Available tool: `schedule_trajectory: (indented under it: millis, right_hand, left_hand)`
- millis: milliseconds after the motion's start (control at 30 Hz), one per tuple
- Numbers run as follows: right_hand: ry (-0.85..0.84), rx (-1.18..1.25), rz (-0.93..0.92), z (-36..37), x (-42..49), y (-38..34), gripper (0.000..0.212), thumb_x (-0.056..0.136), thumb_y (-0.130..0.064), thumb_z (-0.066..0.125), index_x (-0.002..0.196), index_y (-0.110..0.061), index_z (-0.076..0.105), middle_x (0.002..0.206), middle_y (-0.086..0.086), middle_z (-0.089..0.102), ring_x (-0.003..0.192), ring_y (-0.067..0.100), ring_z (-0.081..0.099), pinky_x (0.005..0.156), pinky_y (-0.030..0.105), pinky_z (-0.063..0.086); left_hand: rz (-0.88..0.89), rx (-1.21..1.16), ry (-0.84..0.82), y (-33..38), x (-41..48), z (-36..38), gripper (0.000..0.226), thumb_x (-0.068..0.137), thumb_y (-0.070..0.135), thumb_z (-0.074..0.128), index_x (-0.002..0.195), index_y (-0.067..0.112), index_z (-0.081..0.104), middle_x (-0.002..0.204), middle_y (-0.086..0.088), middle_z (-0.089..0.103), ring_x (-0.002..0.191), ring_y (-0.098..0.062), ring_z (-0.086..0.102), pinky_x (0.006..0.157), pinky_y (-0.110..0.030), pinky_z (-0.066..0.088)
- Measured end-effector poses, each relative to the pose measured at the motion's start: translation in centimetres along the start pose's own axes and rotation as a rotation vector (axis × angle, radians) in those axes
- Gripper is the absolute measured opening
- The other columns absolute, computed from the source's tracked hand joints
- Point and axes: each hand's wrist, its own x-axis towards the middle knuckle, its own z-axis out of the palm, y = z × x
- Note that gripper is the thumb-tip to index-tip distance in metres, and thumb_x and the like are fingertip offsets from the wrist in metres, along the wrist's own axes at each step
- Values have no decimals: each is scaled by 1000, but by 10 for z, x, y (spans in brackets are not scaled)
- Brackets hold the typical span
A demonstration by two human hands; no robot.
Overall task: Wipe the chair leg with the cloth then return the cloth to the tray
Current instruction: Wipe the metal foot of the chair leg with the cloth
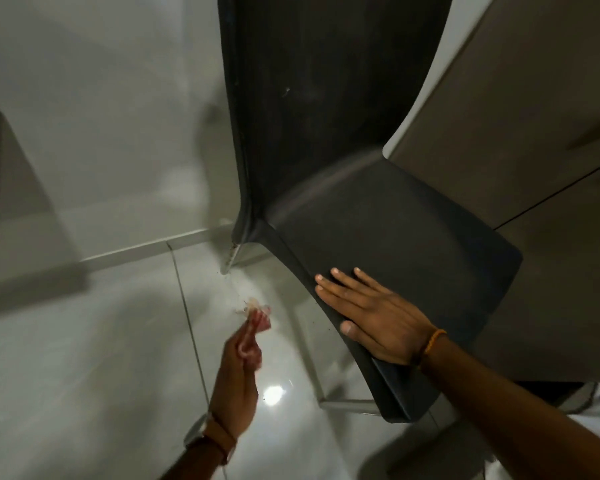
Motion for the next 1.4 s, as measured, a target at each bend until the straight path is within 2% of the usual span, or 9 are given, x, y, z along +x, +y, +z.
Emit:
schedule_trajectory:
  millis: [67, 200, 333, 467, 600, 767, 900, 1033, 1400]
  right_hand:
    - [27, -34, -49, -16, 31, 0, 66, 109, -41, 24, 171, -16, 18, 180, 0, 14, 168, 23, 7, 136, 49, 12]
    - [41, -39, -123, -35, 90, 0, 62, 113, -40, 25, 170, -17, 21, 180, 0, 17, 168, 24, 8, 136, 44, 7]
    - [-65, -74, -139, -31, 135, 0, 58, 116, -41, 28, 170, -20, 23, 179, -3, 21, 168, 18, -2, 136, 45, -1]
    - [-54, -133, -219, -28, 152, 12, 62, 112, -47, 21, 165, -19, 38, 173, -3, 38, 168, 18, 5, 136, 46, -4]
    - [10, -66, -253, -20, 154, 21, 63, 111, -47, 21, 156, -20, 54, 161, -3, 56, 165, 21, 23, 136, 49, 0]
    - [68, 60, -248, -16, 153, 24, 58, 110, -43, 26, 149, -20, 63, 152, -5, 65, 161, 21, 33, 136, 52, 5]
    - [77, 75, -243, -14, 153, 25, 57, 110, -42, 26, 149, -21, 62, 154, -7, 63, 163, 17, 29, 134, 55, 10]
    - [88, 87, -249, -12, 152, 26, 56, 110, -40, 28, 150, -21, 62, 155, -9, 62, 163, 17, 29, 134, 57, 11]
    - [154, 156, -284, -10, 150, 27, 52, 108, -38, 34, 146, -20, 66, 152, -9, 64, 161, 17, 33, 134, 58, 13]
  left_hand:
    - [10, -125, 18, -10, 29, -20, 49, 106, 25, 42, 150, 7, 53, 128, -31, 59, 93, -37, 55, 91, -47, 50]
    - [29, -220, 247, -8, 96, -46, 45, 108, 22, 44, 150, 23, 58, 131, -3, 71, 70, -2, 44, 65, -10, 45]
    - [-7, -397, 250, 3, 140, -50, 66, 103, -1, 38, 154, 38, 50, 155, 9, 60, 113, -19, 69, 109, -25, 53]
    - [-9, -375, 231, 7, 161, -43, 65, 97, 19, 41, 155, 47, 43, 158, 23, 52, 147, -2, 49, 120, -42, 39]
    - [-47, -396, 192, -7, 178, -36, 71, 93, 63, 49, 160, 40, 38, 163, 20, 47, 152, -3, 43, 126, -45, 36]
    - [46, -98, 140, -29, 197, -28, 78, 106, 10, 50, 159, 58, 18, 173, 5, 31, 155, -14, 38, 126, -53, 39]
    - [75, 135, 65, -45, 216, -21, 87, 107, 12, 54, 161, 54, 1, 178, -3, 18, 159, -31, 34, 120, -42, 44]
    - [127, 220, 76, -60, 231, -16, 87, 101, 5, 64, 166, 29, 13, 173, -4, 29, 158, -26, 37, 124, -44, 44]
    - [-7, 236, 19, -131, 269, -23, 45, 106, 9, 56, 143, 33, 48, 136, 1, 62, 122, -20, 64, 112, -47, 54]
